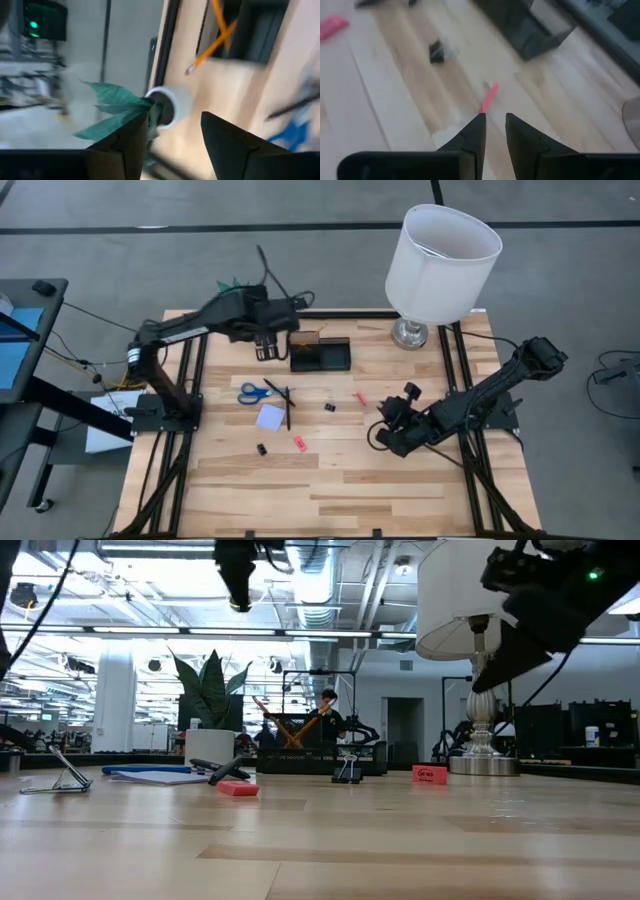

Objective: Pick and place office supplies into organizer
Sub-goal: Put the top black ball pen into the desk organizer

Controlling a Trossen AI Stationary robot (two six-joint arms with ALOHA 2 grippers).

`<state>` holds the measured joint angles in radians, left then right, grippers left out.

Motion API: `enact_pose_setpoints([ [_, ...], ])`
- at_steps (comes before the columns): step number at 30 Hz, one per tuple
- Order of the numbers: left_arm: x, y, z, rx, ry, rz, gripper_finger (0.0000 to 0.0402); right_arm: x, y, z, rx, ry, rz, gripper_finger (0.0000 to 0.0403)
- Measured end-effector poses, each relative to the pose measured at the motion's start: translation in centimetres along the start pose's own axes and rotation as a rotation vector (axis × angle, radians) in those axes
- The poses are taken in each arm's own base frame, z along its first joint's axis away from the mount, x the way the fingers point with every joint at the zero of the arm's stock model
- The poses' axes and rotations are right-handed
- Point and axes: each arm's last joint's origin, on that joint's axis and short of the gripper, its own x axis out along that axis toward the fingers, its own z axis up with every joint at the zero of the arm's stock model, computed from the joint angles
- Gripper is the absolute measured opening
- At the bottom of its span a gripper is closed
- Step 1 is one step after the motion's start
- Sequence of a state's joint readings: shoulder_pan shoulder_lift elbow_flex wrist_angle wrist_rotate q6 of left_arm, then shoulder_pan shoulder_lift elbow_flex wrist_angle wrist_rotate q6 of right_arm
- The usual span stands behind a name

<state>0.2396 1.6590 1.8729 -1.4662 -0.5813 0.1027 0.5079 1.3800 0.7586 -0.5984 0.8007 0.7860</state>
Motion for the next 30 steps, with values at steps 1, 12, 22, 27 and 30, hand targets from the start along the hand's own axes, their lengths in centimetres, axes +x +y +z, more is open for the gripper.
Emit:
enact_pose_setpoints([
  [1, -0.7, 0.3, -0.3, -0.064, -0.037, -0.012, 0.0176, 0.0, 0.1, 0.2, 0.013, -0.026, -0.009, 0.0067],
  [12, -9.7, 1.0, -4.3, -0.356, -0.618, -0.195, 0.0176, 0.0, 1.0, 3.6, 0.311, -0.337, -0.013, 0.0067],
  [22, -11.2, -1.3, -11.6, -0.229, -0.949, -0.356, 0.0176, 1.2, 0.8, 7.1, 0.423, -0.488, 0.011, 0.0067],
  [27, -10.4, -1.1, -15.6, -0.222, -1.075, -0.393, 0.0176, 2.7, 2.2, 8.7, 0.436, -0.56, 0.047, 0.0067],
  [30, -10.0, -0.7, -17.6, -0.232, -1.129, -0.407, 0.0176, 4.3, 3.4, 9.7, 0.441, -0.562, 0.032, 0.0067],
])
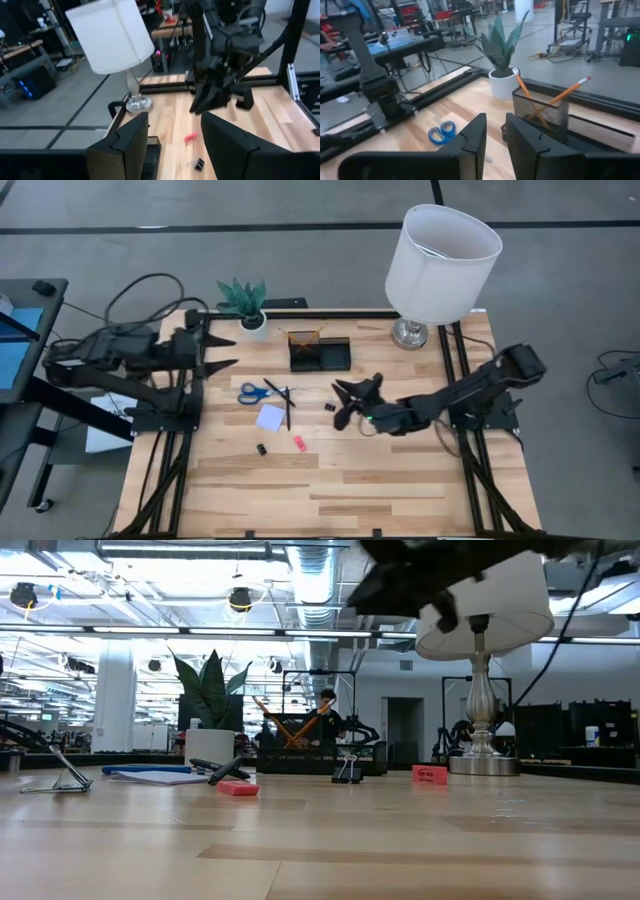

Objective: Pick and place office supplies into organizer
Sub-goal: Put the top black ball pen into the desk organizer

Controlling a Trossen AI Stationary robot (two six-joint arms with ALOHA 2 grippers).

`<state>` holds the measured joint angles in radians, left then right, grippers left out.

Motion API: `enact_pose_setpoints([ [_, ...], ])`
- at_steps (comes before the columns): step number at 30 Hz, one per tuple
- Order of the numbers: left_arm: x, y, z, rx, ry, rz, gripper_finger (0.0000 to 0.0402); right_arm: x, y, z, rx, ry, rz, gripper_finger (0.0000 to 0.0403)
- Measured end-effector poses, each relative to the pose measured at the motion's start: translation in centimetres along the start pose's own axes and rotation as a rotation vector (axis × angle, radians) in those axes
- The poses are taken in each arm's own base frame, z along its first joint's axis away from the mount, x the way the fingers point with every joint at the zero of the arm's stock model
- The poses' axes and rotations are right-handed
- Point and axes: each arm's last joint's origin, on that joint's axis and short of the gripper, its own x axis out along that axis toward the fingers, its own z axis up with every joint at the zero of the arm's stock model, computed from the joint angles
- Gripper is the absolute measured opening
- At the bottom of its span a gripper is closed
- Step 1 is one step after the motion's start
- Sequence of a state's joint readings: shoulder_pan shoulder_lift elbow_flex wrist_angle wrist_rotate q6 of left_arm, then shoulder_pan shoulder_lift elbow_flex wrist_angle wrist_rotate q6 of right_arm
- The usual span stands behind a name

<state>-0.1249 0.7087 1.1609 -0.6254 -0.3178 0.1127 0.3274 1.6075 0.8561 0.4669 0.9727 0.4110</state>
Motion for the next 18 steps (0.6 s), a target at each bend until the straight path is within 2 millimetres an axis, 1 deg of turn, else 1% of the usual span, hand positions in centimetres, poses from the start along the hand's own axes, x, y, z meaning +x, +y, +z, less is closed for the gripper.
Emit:
enact_pose_setpoints([
  [4, -1.9, 0.4, -1.0, -0.013, -0.044, -0.022, 0.0176, 2.5, 1.7, -0.5, 0.024, -0.001, -0.025, 0.0067],
  [9, -3.6, 0.8, -1.4, -0.022, -0.085, -0.076, 0.0176, 5.3, 4.2, -1.3, 0.037, 0.005, -0.024, 0.0067],
  [14, -4.7, 0.9, -1.6, -0.024, -0.11, -0.137, 0.0176, 7.6, 6.4, -1.9, 0.048, -0.004, -0.032, 0.0067],
  [18, -4.9, 0.8, -2.1, -0.033, -0.067, -0.183, 0.0176, 9.7, 7.7, -2.4, 0.049, -0.014, -0.074, 0.0067],
])
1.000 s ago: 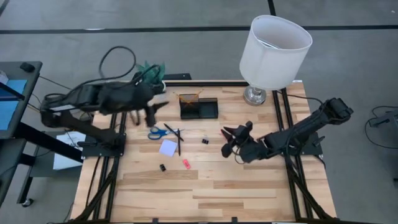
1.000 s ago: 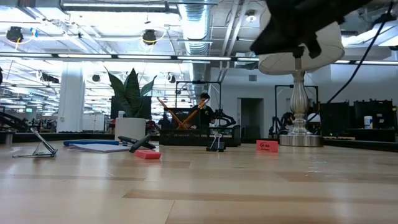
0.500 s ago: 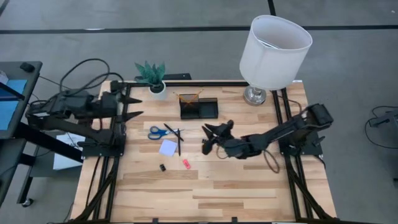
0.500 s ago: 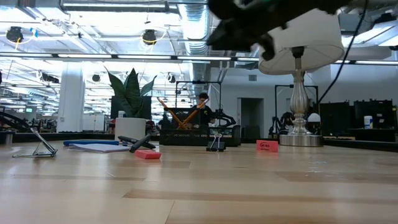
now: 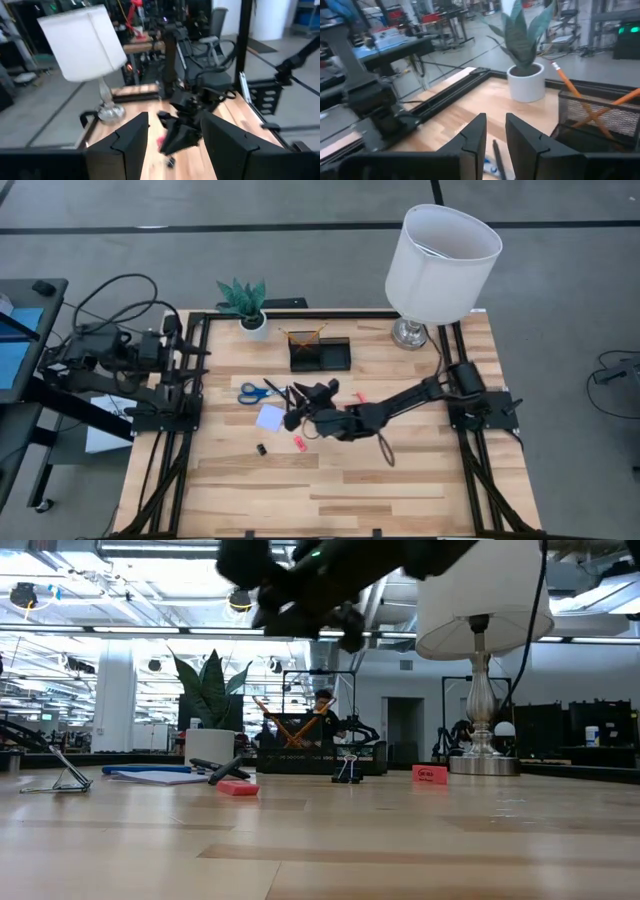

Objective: Pick and place office supplies into organizer
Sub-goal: Put the top black ball pen into the desk organizer

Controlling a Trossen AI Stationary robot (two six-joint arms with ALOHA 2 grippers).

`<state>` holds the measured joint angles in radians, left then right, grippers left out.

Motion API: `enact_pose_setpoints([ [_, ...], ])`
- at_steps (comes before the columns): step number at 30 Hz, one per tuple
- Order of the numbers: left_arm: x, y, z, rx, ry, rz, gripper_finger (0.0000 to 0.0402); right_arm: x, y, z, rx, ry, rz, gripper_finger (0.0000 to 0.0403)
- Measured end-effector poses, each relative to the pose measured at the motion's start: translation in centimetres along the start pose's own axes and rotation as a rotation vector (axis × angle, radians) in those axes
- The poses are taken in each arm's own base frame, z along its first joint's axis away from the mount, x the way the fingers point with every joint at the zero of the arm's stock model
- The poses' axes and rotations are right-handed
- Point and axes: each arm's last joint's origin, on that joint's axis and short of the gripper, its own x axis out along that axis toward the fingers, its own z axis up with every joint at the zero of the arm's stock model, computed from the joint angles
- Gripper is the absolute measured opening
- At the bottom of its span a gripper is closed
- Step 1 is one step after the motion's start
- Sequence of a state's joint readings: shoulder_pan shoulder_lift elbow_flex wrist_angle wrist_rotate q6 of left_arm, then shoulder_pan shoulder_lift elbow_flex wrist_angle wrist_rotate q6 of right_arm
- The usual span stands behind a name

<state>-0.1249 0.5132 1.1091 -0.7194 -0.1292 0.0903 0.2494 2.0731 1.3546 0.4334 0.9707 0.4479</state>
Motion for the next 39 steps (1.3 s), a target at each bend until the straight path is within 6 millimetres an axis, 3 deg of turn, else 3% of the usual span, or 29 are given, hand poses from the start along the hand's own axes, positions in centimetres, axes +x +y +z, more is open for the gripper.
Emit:
enact_pose_setpoints([
  [6, -0.3, -0.1, -0.6, 0.0, 0.058, -0.025, 0.0176, 2.6, 1.1, -0.4, 0.022, 0.066, -0.07, 0.0069],
  [12, -0.8, 0.0, -0.4, 0.017, 0.073, -0.027, 0.0176, 2.7, 0.9, 0.5, 0.033, 0.173, -0.154, 0.0111],
  [21, -1.1, -0.3, -0.3, 0.092, 0.076, -0.109, 0.0176, 0.9, 0.8, 1.3, 0.022, 0.222, -0.189, 0.0178],
  [29, -1.2, -0.3, -0.7, 0.18, 0.115, -0.069, 0.0176, -1.6, -1.0, 2.7, -0.083, 0.257, -0.312, 0.0172],
  [39, 0.1, -0.5, -2.7, 0.276, 0.275, 0.007, 0.0176, -5.0, -4.4, 7.0, -0.357, 0.4, -0.384, 0.0175],
])
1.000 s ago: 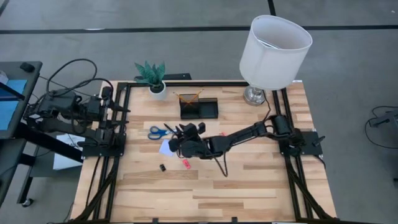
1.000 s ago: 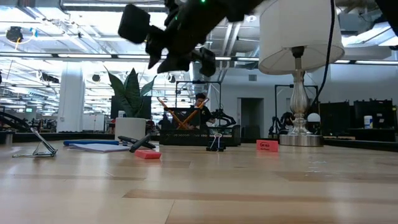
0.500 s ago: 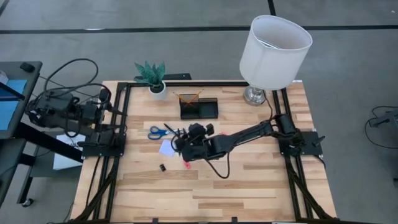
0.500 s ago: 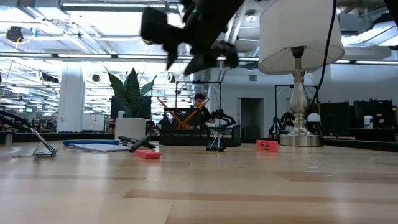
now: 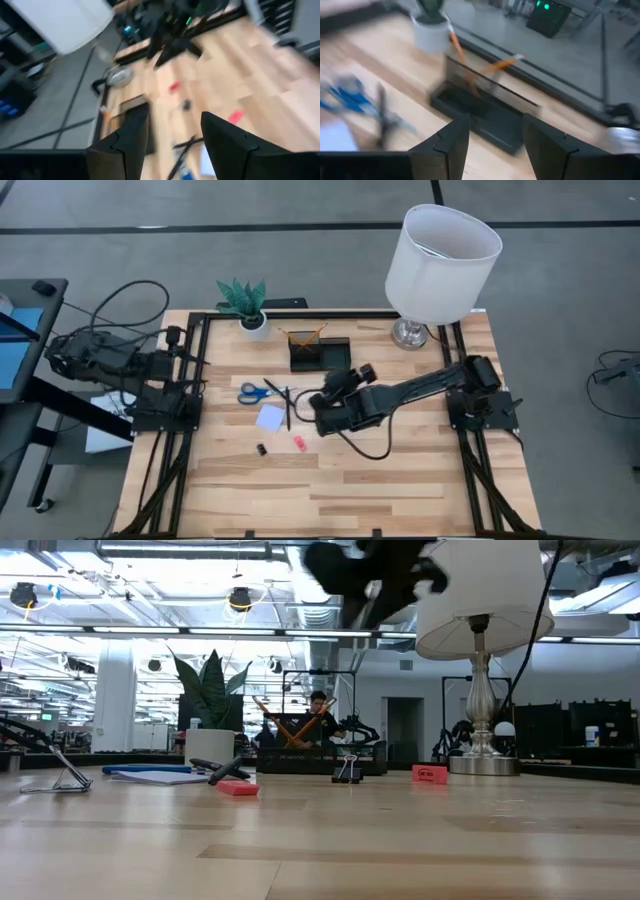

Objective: Pick and place office supplies into organizer
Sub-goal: Put the top black ball pen into the desk organizer

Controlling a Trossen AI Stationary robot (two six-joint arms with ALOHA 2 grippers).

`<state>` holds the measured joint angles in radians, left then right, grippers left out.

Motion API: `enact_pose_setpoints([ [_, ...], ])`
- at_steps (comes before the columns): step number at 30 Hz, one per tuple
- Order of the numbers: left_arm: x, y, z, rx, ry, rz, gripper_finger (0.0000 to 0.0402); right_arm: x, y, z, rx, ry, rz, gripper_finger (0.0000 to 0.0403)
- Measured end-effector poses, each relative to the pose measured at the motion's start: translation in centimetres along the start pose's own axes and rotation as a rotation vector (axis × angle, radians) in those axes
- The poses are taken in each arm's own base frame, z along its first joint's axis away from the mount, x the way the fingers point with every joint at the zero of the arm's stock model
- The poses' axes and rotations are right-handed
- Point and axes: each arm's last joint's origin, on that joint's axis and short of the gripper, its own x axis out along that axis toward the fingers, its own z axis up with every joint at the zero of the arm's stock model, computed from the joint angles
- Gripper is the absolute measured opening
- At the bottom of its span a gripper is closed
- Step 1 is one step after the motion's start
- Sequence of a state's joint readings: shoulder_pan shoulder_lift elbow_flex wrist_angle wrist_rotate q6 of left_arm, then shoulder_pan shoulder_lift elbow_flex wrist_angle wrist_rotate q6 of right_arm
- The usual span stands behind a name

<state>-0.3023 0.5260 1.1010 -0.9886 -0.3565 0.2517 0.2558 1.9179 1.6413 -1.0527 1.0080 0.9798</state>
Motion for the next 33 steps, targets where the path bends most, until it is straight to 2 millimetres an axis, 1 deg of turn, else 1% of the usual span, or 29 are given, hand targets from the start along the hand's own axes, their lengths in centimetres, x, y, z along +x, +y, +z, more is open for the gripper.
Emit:
enact_pose_setpoints([
  [4, 1.3, -0.3, -0.1, 0.033, 0.097, 0.071, 0.0176, -1.6, -2.7, 0.2, -0.119, 0.088, -0.022, 0.0175],
  [9, 2.9, -0.8, -0.1, 0.072, 0.185, 0.08, 0.0176, -3.4, -5.7, 0.5, -0.246, 0.134, -0.074, 0.0169],
  [12, 3.8, -1.1, 0.0, 0.113, 0.233, 0.079, 0.0176, -4.0, -7.3, 0.7, -0.296, 0.156, -0.11, 0.0166],
  [16, 4.9, -1.3, 0.2, 0.168, 0.299, 0.112, 0.0176, -4.5, -8.8, 1.3, -0.335, 0.156, -0.102, 0.0167],
  [21, 6.6, -1.7, 0.4, 0.18, 0.368, 0.111, 0.0176, -3.9, -10.0, 2.2, -0.406, 0.168, -0.111, 0.0169],
  [25, 8.4, -1.9, -0.2, 0.211, 0.519, 0.075, 0.0176, -2.8, -11.0, 3.0, -0.484, 0.195, -0.134, 0.0168],
  [29, 10.2, -1.6, -0.7, 0.242, 0.633, 0.066, 0.0176, -1.6, -12.0, 3.7, -0.534, 0.228, -0.163, 0.0171],
  [33, 12.1, -0.7, -1.1, 0.237, 0.691, 0.041, 0.0176, -0.6, -13.1, 4.4, -0.574, 0.237, -0.204, 0.0173],
])
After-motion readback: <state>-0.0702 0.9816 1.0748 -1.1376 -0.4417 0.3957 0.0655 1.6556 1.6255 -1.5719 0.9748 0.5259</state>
